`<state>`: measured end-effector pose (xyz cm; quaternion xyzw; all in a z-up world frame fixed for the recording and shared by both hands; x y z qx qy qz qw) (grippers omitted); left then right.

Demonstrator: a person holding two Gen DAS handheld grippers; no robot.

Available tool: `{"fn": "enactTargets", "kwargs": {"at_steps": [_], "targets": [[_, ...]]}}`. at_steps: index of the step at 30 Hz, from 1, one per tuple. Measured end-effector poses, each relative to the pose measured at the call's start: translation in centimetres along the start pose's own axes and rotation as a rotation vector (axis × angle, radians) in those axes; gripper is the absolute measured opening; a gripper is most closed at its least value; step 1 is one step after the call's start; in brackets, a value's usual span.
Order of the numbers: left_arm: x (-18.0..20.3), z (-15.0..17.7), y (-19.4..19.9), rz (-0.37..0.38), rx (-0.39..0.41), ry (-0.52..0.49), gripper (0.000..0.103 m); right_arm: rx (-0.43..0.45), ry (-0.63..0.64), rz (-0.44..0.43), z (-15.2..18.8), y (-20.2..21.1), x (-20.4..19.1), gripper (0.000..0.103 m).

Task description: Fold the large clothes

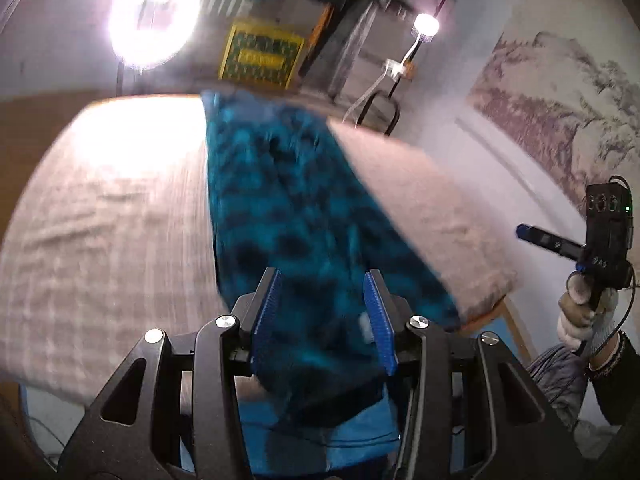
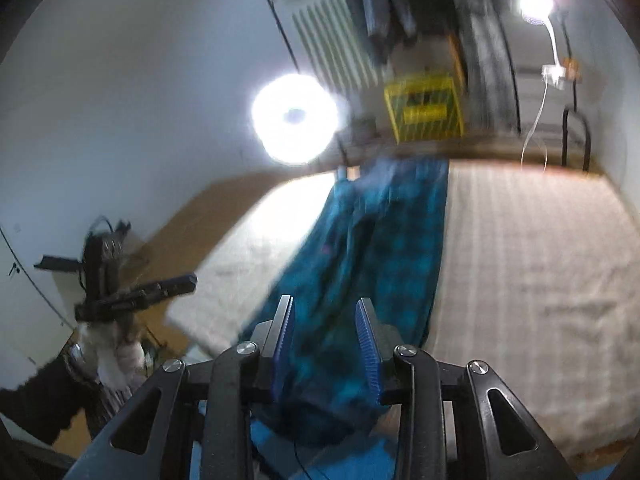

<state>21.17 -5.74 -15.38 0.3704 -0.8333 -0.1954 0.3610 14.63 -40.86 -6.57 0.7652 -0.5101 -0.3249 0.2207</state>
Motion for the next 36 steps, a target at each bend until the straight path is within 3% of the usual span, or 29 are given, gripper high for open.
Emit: {"fn": "enactTargets", "kwargs": {"at_steps": [4, 7, 10, 14, 17, 19, 21, 25, 29, 36], "targets": [[-1.2, 3.2, -3.2, 0.024, -0.088, 0.048, 0.043, -0.137, -0.013, 0.03, 4.2, -6.3, 1.3, 0.029], [-1.0, 5.5, -5.0, 0.016, -0.145, 0.016, 0.043, -0.207, -0.012, 0.03, 7.1, -9.0, 1.9, 0.029], [-0.9, 8.2, -6.7, -0.02, -0.204, -0.036, 0.043, -0.265, 0.038, 0.05, 9.8, -10.5, 1.8, 0.029], [-0.8, 9.9, -6.0, -0.03, -0.188, -0.081, 0.043, -0.31, 0.059, 0.048, 11.9, -10.7, 2.5, 0.029], [-1.9, 9.7, -3.9, -0.011, -0.164, 0.004, 0.044, -0.277, -0.022, -0.025, 10.8, -8.8, 4.1, 0.035], [-3.5, 9.2, -2.5, 0.012, -0.136, 0.1, 0.056, -0.237, -0.051, -0.019, 9.8, -7.7, 5.5, 0.053], [-5.4, 9.1, -1.4, 0.046, -0.104, 0.23, 0.068, -0.225, -0.091, -0.012, 9.3, -7.3, 7.3, 0.06], [-7.7, 9.8, -2.3, 0.119, -0.146, 0.41, 0.068, -0.264, -0.224, -0.085, 9.8, -8.5, 10.3, 0.06], [-7.9, 11.4, -4.7, 0.242, -0.23, 0.537, 0.068, -0.325, -0.318, -0.192, 11.0, -10.5, 10.9, 0.061], [-7.3, 11.5, -7.3, 0.27, -0.275, 0.564, 0.067, -0.358, -0.329, -0.335, 11.4, -11.8, 8.4, 0.058]]}}
Point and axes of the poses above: each gripper's, at about its wrist camera, not at the fingertips, and y roughly against the way its jaws point, x to its right, z to its underside, the point moved 4 cm from there along -y, roughly the way its jaws point, and after that the axes turned 5 degrees about z, right-handed, at the moved point
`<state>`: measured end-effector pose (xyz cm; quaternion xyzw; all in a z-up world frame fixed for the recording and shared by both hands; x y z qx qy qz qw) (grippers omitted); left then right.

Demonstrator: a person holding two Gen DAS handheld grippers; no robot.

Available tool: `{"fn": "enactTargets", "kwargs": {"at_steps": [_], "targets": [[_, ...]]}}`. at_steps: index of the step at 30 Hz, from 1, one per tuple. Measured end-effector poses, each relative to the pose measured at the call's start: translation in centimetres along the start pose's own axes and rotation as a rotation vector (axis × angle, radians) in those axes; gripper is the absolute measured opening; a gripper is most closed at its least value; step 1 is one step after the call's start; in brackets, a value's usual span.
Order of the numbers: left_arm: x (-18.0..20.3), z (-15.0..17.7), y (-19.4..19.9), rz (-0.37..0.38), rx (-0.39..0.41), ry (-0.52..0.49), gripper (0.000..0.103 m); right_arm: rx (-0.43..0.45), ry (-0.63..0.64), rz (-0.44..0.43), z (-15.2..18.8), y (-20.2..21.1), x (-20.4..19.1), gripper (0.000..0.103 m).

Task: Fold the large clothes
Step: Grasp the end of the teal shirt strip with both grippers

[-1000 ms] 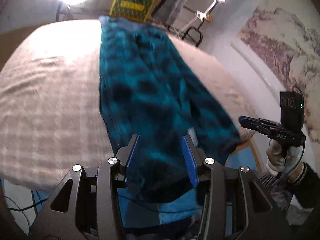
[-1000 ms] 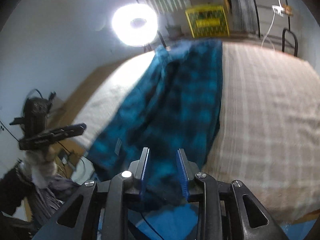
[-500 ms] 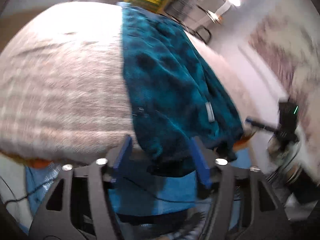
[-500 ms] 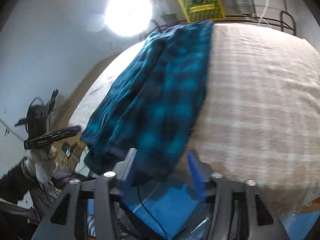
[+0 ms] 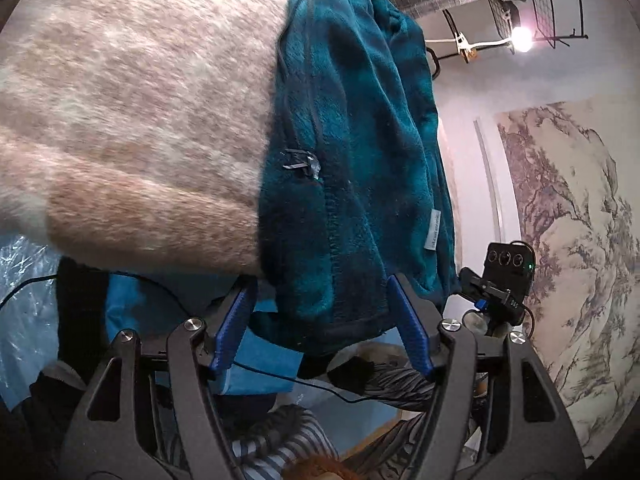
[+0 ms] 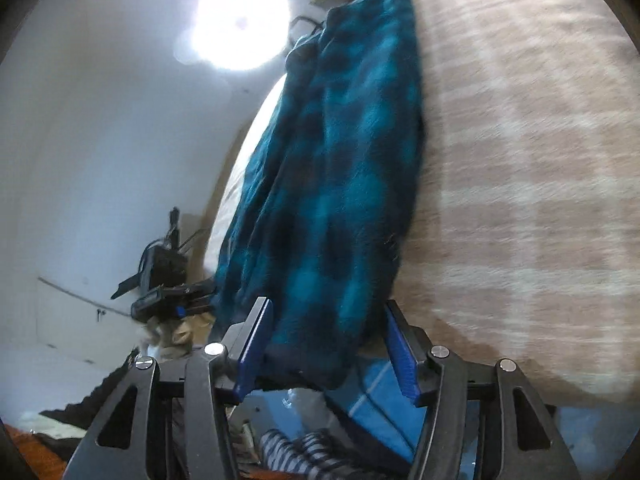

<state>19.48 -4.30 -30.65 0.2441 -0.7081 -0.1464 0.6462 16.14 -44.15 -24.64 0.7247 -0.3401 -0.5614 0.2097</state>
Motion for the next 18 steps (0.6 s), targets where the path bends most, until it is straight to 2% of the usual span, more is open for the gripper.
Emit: {"fn": "enactTargets", "kwargs": {"at_steps": [1, 2, 3, 6, 8, 10, 12, 18], "targets": [[0.1, 0.1, -0.4, 0.002, -0.009, -0.003, 0.063, -0.015, 0.016, 0.003, 0.3, -0.4, -0.3, 0.058], [0.2, 0.0, -0.8, 0.002, -0.02, -0.005, 0.053, -0.018, 0.027, -0.002, 0.3, -0.7, -0.4, 0.058], [0.4, 0.0, -0.9, -0.004, -0.026, -0.009, 0.048, -0.015, 0.029, -0.012, 0.4, -0.8, -0.5, 0.056], [1.1, -0.1, -0.7, -0.028, -0.025, -0.032, 0.037, -0.036, -0.001, -0.049, 0.4, -1.4, -0.6, 0.035], [2.0, -0.1, -0.4, -0.039, -0.028, -0.061, 0.029, -0.05, 0.001, -0.067, 0.5, -2.1, -0.7, 0.029], [3.2, -0.2, 0.1, -0.037, -0.023, -0.096, 0.025, -0.04, 0.034, -0.068, 0.2, -2.2, -1.3, 0.019], [4.7, -0.3, 0.8, -0.019, -0.012, -0.127, 0.022, -0.014, 0.045, -0.088, 0.1, -2.1, -2.2, 0.013], [7.9, -1.6, 3.1, 0.085, 0.06, -0.146, 0.019, 0.097, 0.058, -0.151, -1.1, 0.1, -4.5, 0.011]]}}
Point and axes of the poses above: each gripper's, at about its wrist camera, not at the fingertips, and y roughly against the way its jaws point, x to its right, z to its underside, the point moved 4 cm from there along -y, roughly the way its jaws point, and after that the axes turned 5 degrees about z, right-handed, at the moved point
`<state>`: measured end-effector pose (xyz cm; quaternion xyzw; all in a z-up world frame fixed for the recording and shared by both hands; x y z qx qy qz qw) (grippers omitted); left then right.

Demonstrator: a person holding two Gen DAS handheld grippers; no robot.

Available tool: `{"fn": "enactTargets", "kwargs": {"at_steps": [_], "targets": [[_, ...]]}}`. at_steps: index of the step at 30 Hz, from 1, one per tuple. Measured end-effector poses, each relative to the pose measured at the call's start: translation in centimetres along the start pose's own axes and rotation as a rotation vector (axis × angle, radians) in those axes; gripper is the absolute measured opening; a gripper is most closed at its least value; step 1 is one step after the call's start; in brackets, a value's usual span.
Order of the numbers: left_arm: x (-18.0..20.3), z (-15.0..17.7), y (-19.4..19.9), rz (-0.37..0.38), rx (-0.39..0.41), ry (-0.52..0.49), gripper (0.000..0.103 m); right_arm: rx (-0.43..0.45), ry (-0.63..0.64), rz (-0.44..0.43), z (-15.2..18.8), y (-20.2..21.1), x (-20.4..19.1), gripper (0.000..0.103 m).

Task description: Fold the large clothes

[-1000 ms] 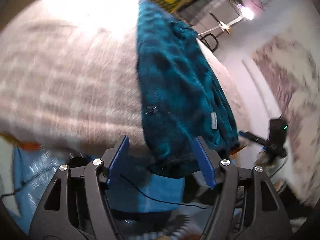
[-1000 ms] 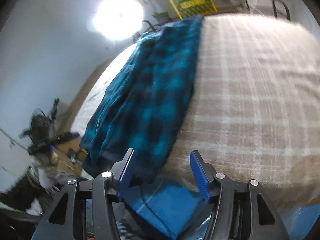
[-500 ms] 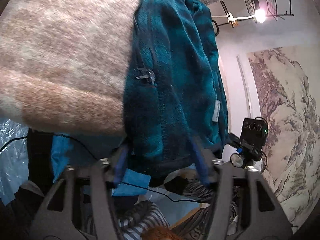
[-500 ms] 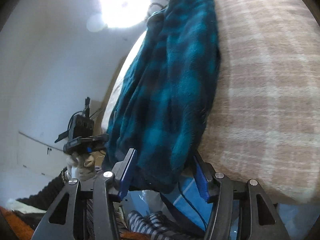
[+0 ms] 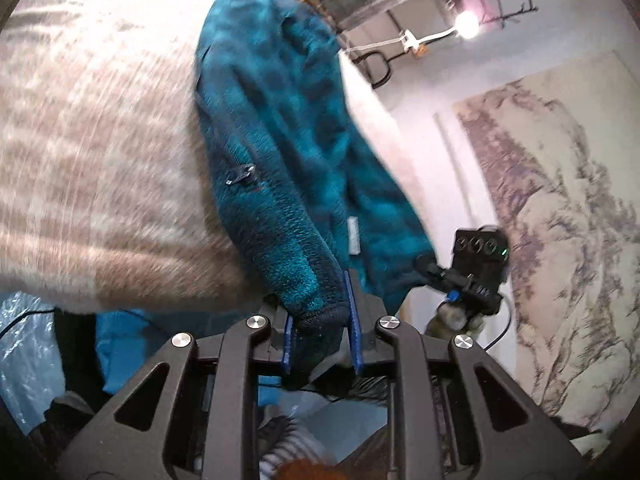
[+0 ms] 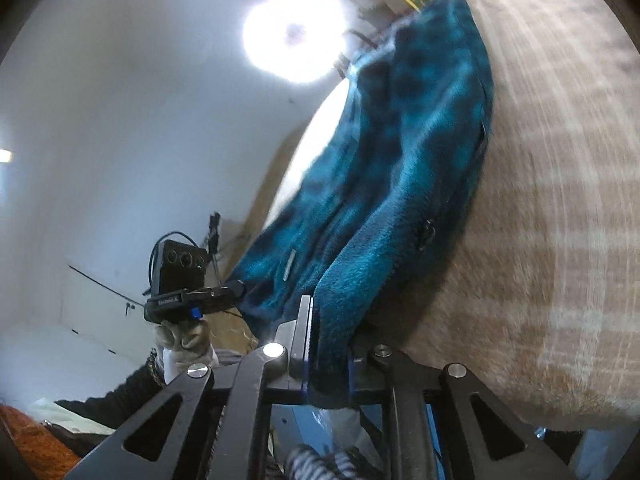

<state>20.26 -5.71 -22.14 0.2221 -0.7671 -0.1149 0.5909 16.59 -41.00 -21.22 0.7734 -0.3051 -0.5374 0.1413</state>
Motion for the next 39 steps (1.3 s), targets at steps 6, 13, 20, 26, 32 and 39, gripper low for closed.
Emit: {"fn": "enactTargets", "kwargs": {"at_steps": [6, 13, 20, 26, 32, 39], "targets": [[1.2, -3.0, 0.2, 0.042, 0.079, 0.05, 0.019, 0.084, -0.035, -0.016, -2.1, 1.0, -1.3, 0.01], [2.5, -8.5, -1.2, -0.027, 0.104, 0.033, 0.019, 0.087, -0.031, 0.081, -6.8, 1.0, -2.1, 0.01], [0.6, -15.6, -3.8, -0.086, 0.152, 0.081, 0.019, 0.137, -0.075, 0.186, -13.2, -0.5, -0.5, 0.01], [-3.1, -19.4, -6.9, -0.143, 0.15, 0.146, 0.019, 0.119, -0.196, 0.253, -16.5, -2.8, 4.1, 0.01], [-5.7, -21.3, -8.5, -0.186, 0.149, 0.193, 0.019, 0.08, -0.252, 0.295, -18.7, -5.4, 6.7, 0.01], [-5.8, -22.2, -7.9, -0.171, 0.142, 0.217, 0.038, 0.064, -0.325, 0.207, -19.6, -5.3, 7.6, 0.023]]}}
Point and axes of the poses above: each gripper's, at about its wrist camera, not at the fingertips, and y roughly against the way its jaws point, x to its right, z to its underside, the point moved 4 cm from there along -y, roughly the way its jaws point, and after that the axes turned 5 degrees about z, right-handed, at the moved point
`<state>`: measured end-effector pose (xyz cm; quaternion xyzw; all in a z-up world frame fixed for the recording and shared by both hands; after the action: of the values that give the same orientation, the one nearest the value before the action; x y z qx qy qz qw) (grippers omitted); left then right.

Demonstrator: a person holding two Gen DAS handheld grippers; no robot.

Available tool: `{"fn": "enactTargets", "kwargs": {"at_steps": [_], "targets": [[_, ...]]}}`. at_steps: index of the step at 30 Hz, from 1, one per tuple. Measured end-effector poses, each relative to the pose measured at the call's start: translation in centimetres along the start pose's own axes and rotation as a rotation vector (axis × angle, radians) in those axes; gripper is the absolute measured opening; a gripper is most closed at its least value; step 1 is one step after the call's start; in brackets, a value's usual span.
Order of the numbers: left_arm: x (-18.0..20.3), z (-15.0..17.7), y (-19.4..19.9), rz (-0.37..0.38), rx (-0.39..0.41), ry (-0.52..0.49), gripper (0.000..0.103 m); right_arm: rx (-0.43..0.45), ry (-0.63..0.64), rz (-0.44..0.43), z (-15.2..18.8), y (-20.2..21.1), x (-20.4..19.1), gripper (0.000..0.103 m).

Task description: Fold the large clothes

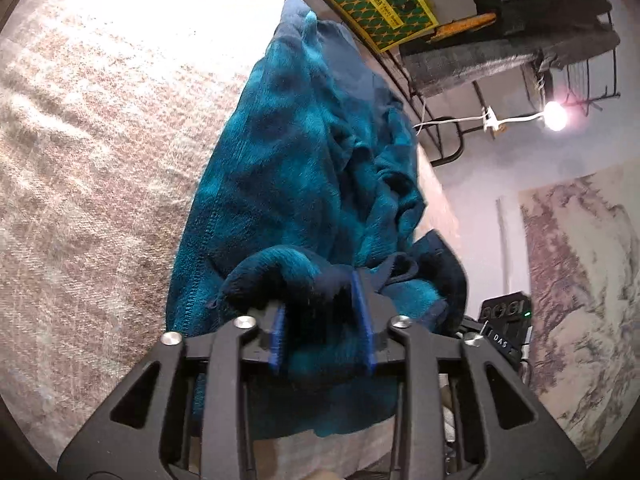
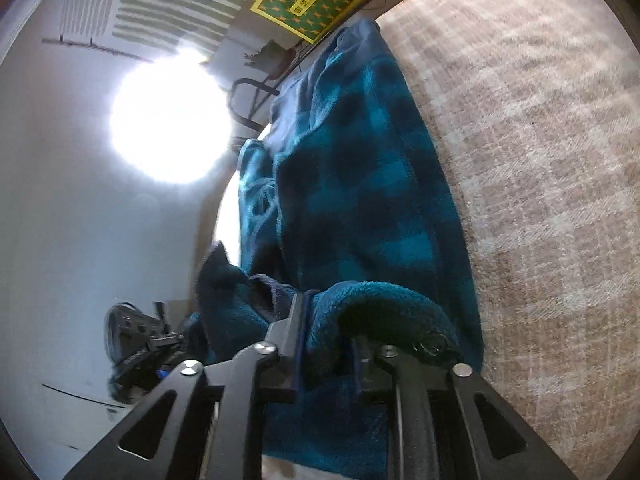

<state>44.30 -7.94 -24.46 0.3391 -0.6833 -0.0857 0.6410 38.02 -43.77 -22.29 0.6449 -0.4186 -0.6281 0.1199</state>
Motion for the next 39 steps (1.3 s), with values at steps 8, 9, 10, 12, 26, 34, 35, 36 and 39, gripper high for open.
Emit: {"fn": "enactTargets", "kwargs": {"at_steps": [8, 9, 10, 12, 26, 34, 35, 36, 39], "targets": [[0.2, -1.6, 5.4, -0.008, 0.182, -0.068, 0.068, 0.107, 0.035, -0.058, -0.8, 5.3, 0.1, 0.068], [-0.1, -1.5, 5.5, -0.02, 0.18, -0.092, 0.068, 0.126, 0.07, -0.036, -0.7, 6.2, 0.0, 0.066], [-0.2, -1.3, 5.4, -0.028, 0.165, -0.111, 0.068, 0.152, 0.119, 0.01, -0.6, 7.1, -0.3, 0.065], [-1.1, -0.8, 4.4, -0.071, 0.108, -0.158, 0.068, 0.176, 0.211, 0.093, -0.1, 8.0, -0.5, 0.064], [0.3, 0.7, -1.1, -0.111, 0.052, -0.211, 0.056, 0.062, 0.361, 0.236, 2.5, 3.6, 0.0, 0.021], [-1.0, -1.2, -3.2, -0.261, 0.047, -0.16, 0.022, 0.054, 0.317, 0.37, 1.9, 2.3, 1.6, 0.018], [-0.6, -1.2, -2.7, -0.251, 0.055, -0.169, 0.023, 0.06, 0.343, 0.369, 1.9, 2.8, 1.0, 0.023], [0.0, -1.2, -1.9, -0.236, 0.066, -0.185, 0.028, 0.077, 0.365, 0.377, 2.0, 3.4, 0.5, 0.029], [0.8, -0.9, 0.3, -0.212, 0.109, -0.226, 0.046, 0.154, 0.398, 0.384, 1.8, 5.5, -0.7, 0.033]]}}
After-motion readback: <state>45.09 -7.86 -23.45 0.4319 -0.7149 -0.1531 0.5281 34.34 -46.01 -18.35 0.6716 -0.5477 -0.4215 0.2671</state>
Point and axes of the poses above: each gripper's, at about its wrist camera, not at the fingertips, and y roughly against the way its jaws point, x to its right, z to its underside, the point moved 4 cm from there along -y, roughly the way its jaws point, and after that the axes turned 5 degrees about z, right-handed, at the moved point
